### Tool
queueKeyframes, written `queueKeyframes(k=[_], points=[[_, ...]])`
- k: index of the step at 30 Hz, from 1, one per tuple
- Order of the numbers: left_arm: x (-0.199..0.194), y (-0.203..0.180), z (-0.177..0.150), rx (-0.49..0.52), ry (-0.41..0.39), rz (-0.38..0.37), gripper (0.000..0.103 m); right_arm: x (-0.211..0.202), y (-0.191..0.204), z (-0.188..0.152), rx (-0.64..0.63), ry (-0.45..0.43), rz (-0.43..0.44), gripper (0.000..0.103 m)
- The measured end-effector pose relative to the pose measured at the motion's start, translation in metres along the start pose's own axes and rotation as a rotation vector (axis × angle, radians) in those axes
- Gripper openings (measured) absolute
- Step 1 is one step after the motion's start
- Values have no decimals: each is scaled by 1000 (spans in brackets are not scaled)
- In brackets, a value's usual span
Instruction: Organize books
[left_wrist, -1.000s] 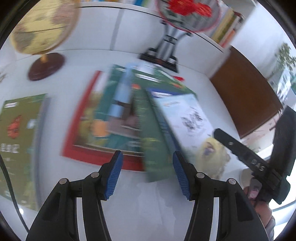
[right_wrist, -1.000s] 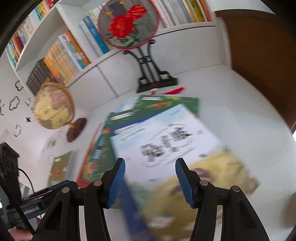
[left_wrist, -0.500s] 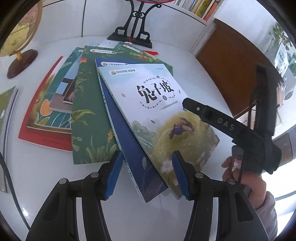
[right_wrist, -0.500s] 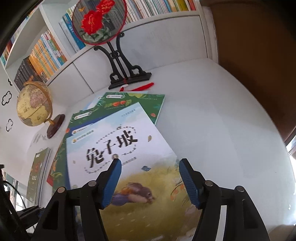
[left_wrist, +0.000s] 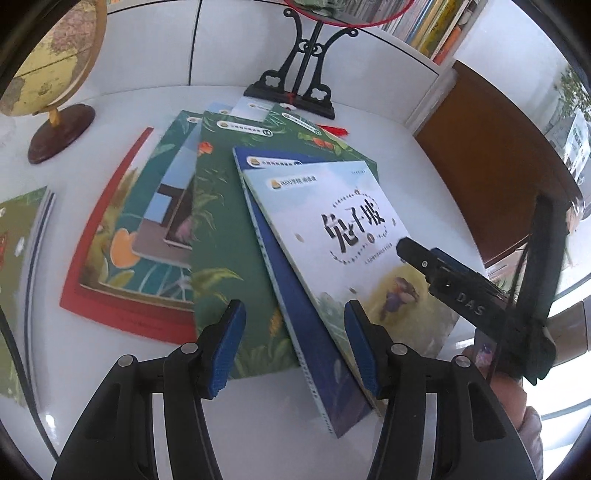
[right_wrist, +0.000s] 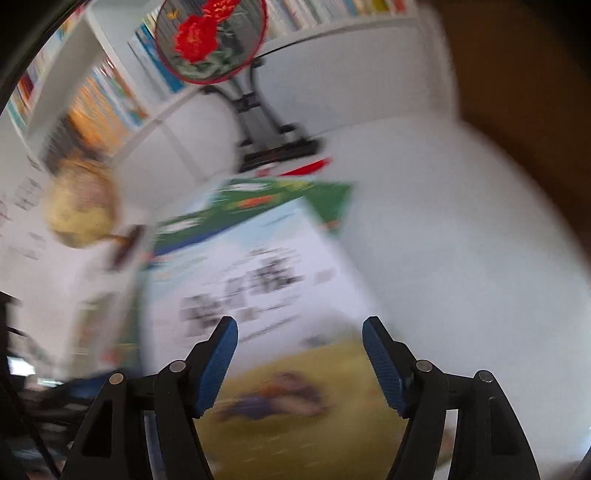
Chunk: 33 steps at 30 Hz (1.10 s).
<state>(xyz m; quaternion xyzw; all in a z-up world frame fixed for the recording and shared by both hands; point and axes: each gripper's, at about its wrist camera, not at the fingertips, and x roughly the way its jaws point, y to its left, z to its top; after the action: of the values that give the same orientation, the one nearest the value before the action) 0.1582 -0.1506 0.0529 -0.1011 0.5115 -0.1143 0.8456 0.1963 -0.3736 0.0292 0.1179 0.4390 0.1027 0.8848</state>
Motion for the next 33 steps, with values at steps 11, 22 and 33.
queueKeyframes(k=[11,22,33], points=[[3,-1,-1,23,13,-93,53,11,-20,-5,84,77,204,75],[-8,27,5,-9,-12,14,53,7,35,-18,-61,76,26,76],[-7,38,1,-35,5,-35,53,5,34,-23,-22,87,216,89]])
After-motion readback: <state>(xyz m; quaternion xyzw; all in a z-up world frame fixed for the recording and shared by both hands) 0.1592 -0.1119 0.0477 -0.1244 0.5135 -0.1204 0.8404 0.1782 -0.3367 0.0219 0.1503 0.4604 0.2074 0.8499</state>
